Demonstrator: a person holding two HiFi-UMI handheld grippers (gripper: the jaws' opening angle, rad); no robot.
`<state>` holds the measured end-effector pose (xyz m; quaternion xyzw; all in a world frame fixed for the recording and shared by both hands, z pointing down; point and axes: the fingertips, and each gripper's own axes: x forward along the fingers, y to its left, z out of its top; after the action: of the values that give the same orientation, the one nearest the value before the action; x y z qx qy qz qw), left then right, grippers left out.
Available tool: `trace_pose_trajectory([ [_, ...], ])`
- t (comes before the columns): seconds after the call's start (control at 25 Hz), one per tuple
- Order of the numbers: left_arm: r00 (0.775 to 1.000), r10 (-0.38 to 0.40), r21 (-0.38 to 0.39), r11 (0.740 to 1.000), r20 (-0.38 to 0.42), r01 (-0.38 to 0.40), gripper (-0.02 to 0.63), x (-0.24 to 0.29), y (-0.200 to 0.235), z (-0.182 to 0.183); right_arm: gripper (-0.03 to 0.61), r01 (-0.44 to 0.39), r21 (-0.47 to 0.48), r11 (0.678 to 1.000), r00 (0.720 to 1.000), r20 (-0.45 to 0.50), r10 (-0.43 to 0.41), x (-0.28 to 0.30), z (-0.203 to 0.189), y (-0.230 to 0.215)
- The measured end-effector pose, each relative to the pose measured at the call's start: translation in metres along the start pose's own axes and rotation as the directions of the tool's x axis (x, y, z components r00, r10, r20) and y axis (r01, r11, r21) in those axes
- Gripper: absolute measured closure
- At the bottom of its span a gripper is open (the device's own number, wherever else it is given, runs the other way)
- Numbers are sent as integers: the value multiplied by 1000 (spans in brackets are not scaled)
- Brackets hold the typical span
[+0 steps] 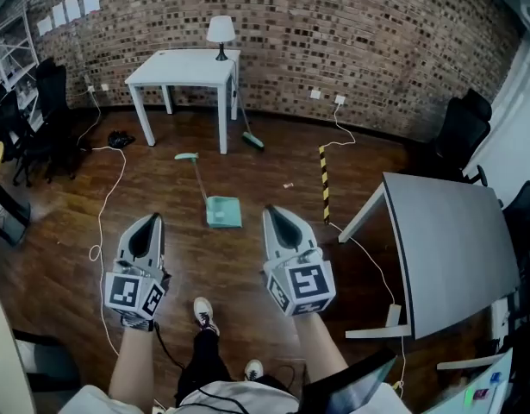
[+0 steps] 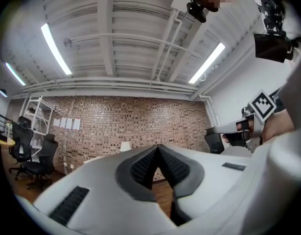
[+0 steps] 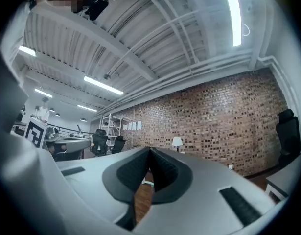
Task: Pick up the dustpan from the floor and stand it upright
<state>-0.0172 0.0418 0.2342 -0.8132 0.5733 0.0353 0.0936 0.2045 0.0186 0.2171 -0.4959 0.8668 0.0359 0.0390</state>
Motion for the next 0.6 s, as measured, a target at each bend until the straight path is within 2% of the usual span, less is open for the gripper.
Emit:
trace_pose_trajectory([
  [0.28,999,-25,20,999,-19,26,617,-63,-79,36,598,-79,-40,996,996,-51,77,-82,11,24],
  [0.44,999,-43,43,998,-17,43,617,-82,-88,53,598,-90,-38,995,995,-35,88,-97,22,43],
  [0.6,998,-46,42,998,-35,48,618,-91,-83,54,598,-77,-29,997,997,-31,76,-100,30,53],
])
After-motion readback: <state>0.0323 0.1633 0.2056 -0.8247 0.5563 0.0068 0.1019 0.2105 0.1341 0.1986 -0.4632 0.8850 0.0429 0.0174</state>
